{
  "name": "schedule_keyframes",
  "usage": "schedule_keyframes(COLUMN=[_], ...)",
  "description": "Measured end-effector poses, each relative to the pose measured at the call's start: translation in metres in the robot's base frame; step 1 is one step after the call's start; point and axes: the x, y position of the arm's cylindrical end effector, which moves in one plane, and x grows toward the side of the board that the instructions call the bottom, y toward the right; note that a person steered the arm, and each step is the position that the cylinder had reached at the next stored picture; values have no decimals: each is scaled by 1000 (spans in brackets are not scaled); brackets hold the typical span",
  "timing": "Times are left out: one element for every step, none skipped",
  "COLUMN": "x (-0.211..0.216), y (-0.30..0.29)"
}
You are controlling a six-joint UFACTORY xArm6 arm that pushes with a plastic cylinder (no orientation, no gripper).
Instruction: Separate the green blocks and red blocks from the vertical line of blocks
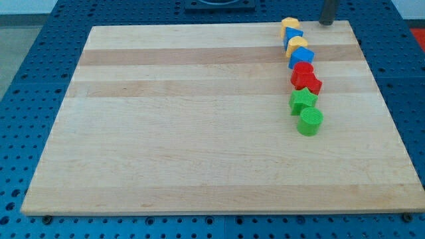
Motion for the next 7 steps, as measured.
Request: schedule_keyframes(x=[0,0,2,2,5,6,47], y=[1,2,3,3,3,3,74])
